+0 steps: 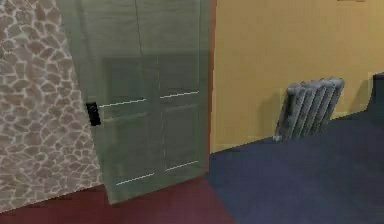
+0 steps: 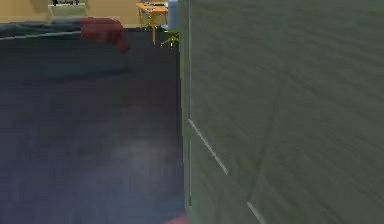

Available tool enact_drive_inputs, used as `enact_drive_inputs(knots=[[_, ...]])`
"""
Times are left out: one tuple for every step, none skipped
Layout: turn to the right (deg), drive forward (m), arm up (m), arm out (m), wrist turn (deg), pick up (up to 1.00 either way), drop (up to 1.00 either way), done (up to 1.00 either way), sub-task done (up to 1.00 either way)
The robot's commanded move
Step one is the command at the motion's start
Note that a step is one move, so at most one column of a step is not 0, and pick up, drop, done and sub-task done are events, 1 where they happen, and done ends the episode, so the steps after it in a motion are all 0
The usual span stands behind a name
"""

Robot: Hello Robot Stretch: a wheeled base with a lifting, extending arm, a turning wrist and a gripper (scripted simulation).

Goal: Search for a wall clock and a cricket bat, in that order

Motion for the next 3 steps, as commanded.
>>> enact_drive_inputs(knots=[[-21.0,0.00,0.00,0.00,0.0,0.00,0.00,0.00,0.00],[0.0,0.20,0.00,0.00,0.0,0.00,0.00,0.00,0.00],[-45.0,0.00,0.00,0.00,0.0,0.00,0.00,0.00,0.00]])
